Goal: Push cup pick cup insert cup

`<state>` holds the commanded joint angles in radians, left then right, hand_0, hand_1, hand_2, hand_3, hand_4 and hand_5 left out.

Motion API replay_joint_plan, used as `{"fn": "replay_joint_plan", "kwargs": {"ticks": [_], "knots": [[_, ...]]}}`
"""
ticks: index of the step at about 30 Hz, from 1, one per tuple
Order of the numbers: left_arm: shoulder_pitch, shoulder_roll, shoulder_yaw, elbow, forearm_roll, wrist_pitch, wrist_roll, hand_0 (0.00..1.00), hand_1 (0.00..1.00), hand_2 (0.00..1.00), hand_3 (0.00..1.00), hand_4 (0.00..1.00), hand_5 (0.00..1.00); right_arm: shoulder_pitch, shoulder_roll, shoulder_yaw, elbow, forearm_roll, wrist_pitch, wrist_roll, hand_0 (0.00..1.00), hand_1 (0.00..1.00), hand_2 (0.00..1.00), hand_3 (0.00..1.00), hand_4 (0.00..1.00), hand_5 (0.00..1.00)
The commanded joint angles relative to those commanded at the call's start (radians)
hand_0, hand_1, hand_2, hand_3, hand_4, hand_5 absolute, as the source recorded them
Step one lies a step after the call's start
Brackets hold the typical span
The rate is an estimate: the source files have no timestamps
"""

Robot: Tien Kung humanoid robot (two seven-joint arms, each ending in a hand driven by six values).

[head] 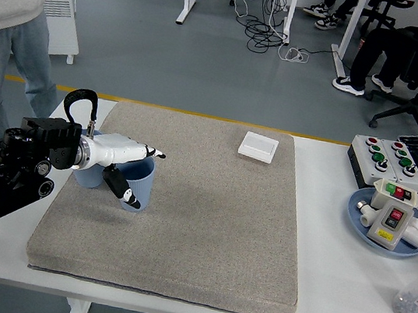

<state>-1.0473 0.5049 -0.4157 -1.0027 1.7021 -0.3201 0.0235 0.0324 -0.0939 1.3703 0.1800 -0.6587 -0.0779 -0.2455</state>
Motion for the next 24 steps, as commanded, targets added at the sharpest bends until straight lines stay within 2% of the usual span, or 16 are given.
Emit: {"fn": "replay_joint_plan", "kwargs": {"ticks": [2, 3, 8, 9, 14, 15, 20, 21, 24], "knots": [[0.0, 0.0, 0.0, 0.0, 0.0, 0.0, 0.0, 0.811, 0.856, 0.985, 0.994, 0.921, 0.247, 0.0, 0.0, 0.0, 0.0, 0.0, 0.0, 0.0, 0.763, 0.659, 0.694, 0.62, 0.189, 0.616], [0.0, 0.001, 0.0, 0.001, 0.004, 0.005, -0.003, 0.646, 0.77, 0.913, 0.914, 0.833, 0.111, 0.001, 0.0, 0.0, 0.0, 0.0, 0.0, 0.0, 0.763, 0.659, 0.694, 0.62, 0.19, 0.618], [-0.002, 0.002, 0.004, 0.003, -0.017, 0.015, -0.027, 0.646, 0.77, 0.913, 0.914, 0.833, 0.111, 0.004, -0.001, 0.0, 0.0, 0.001, 0.001, 0.001, 0.763, 0.659, 0.694, 0.62, 0.19, 0.618], [-0.003, 0.002, 0.005, 0.003, -0.021, 0.016, -0.031, 0.531, 0.694, 0.834, 0.812, 0.762, 0.038, 0.004, -0.001, 0.0, 0.0, 0.002, 0.001, 0.001, 0.763, 0.659, 0.693, 0.62, 0.191, 0.617], [-0.006, -0.001, 0.007, 0.004, -0.031, 0.021, -0.055, 0.531, 0.694, 0.834, 0.812, 0.762, 0.038, 0.006, 0.0, -0.002, 0.0, 0.005, 0.001, 0.002, 0.763, 0.659, 0.693, 0.62, 0.191, 0.617], [-0.006, -0.002, 0.007, 0.005, -0.031, 0.02, -0.058, 0.476, 0.595, 0.677, 0.535, 0.608, 0.002, 0.007, -0.001, -0.001, 0.0, 0.004, 0.001, 0.002, 0.763, 0.659, 0.693, 0.62, 0.191, 0.616], [-0.004, 0.001, 0.003, 0.006, -0.035, 0.018, -0.061, 0.476, 0.595, 0.677, 0.535, 0.608, 0.002, 0.008, -0.001, 0.0, 0.0, 0.005, 0.001, 0.003, 0.763, 0.659, 0.693, 0.62, 0.191, 0.616], [-0.004, 0.001, 0.0, 0.006, -0.038, 0.016, -0.061, 0.483, 0.562, 0.62, 0.474, 0.548, 0.002, 0.008, -0.001, 0.0, 0.0, 0.004, 0.001, 0.004, 0.763, 0.659, 0.692, 0.621, 0.192, 0.616], [-0.001, 0.004, -0.012, 0.006, -0.056, 0.012, -0.062, 0.483, 0.562, 0.62, 0.474, 0.548, 0.002, 0.008, -0.001, 0.001, 0.0, 0.004, 0.001, 0.004, 0.763, 0.659, 0.692, 0.621, 0.192, 0.616]]}}
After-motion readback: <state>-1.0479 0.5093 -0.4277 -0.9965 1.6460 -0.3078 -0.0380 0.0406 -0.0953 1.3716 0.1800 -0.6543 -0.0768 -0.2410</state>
